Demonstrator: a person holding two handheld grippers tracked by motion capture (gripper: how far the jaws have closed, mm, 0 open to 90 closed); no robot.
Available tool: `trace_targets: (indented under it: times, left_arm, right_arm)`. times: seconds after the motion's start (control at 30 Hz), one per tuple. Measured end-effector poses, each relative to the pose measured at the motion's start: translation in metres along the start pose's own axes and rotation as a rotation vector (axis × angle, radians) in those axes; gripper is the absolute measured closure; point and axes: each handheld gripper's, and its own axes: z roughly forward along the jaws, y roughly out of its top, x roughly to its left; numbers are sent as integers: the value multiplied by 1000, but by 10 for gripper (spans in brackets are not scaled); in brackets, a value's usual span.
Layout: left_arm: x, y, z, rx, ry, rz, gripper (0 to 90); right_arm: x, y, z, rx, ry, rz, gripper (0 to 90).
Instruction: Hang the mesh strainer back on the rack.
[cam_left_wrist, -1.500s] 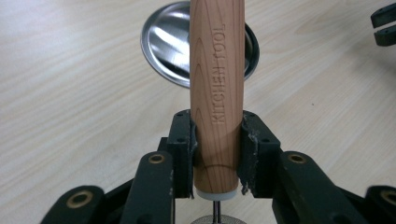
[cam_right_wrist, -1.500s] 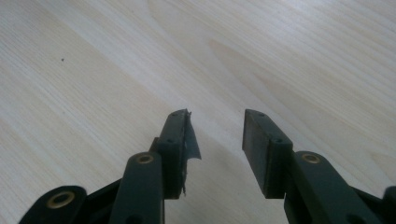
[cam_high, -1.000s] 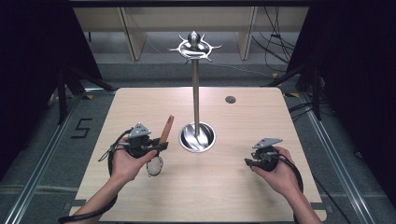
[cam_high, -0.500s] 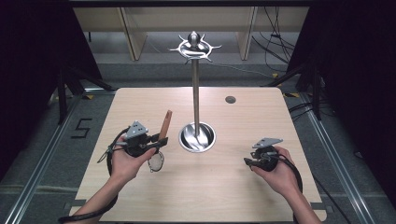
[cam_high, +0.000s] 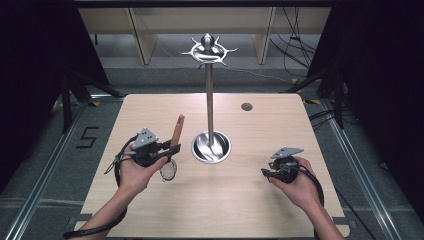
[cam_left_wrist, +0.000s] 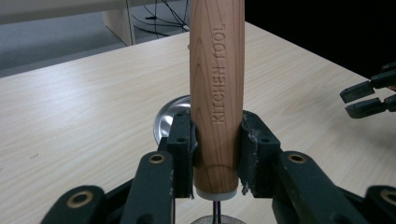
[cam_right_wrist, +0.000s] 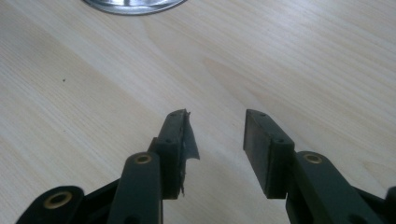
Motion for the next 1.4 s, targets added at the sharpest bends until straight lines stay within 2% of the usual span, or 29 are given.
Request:
trace_targets:
  times: [0.2,0.23,0.33,0.4,0.43,0.53,0.57,0.63,1.0,1.03,1.23,1.27,1.33,1.4]
  left_arm:
    - [-4,5,0,-23,9,9,675]
    - [-5,6,-1,-27,12,10,675]
    - [-6,10,-2,-46,10,12,675]
    - [-6,13,-5,-45,4,27,675]
    - [-7,14,-5,-52,9,22,676]
    - [-8,18,-7,-60,6,33,676]
    - [-10,21,-8,-75,9,22,675]
    - [-10,26,-11,-84,7,27,676]
    - [-13,43,-18,-132,-5,29,675]
    - [-14,45,-19,-131,0,32,675]
    - [-15,50,-19,-138,-6,32,675]
    - [-15,51,-19,-138,-7,33,675]
    - [-16,52,-19,-140,-9,31,676]
    - [-17,54,-20,-142,-6,36,675]
  right_arm:
    - [1,0,-1,2,-1,18,603]
    - [0,0,0,-7,-7,1,603]
    - [-1,0,-1,-7,-6,2,603]
    - [-1,0,-1,-10,-7,2,603]
    - [0,0,-2,1,-1,20,603]
    - [-1,0,-2,-17,-9,7,603]
    - [-1,0,-2,-20,-11,9,603]
    - [0,0,-3,-11,-8,26,603]
    - [0,0,-4,-17,-11,28,602]
    - [-1,-1,-3,-28,-17,12,602]
    - [-1,-1,-3,-23,-17,11,601]
    - [0,0,-4,-16,-12,31,601]
    - [-1,-1,-3,-21,-16,10,600]
    - [-1,0,-4,-22,-15,16,601]
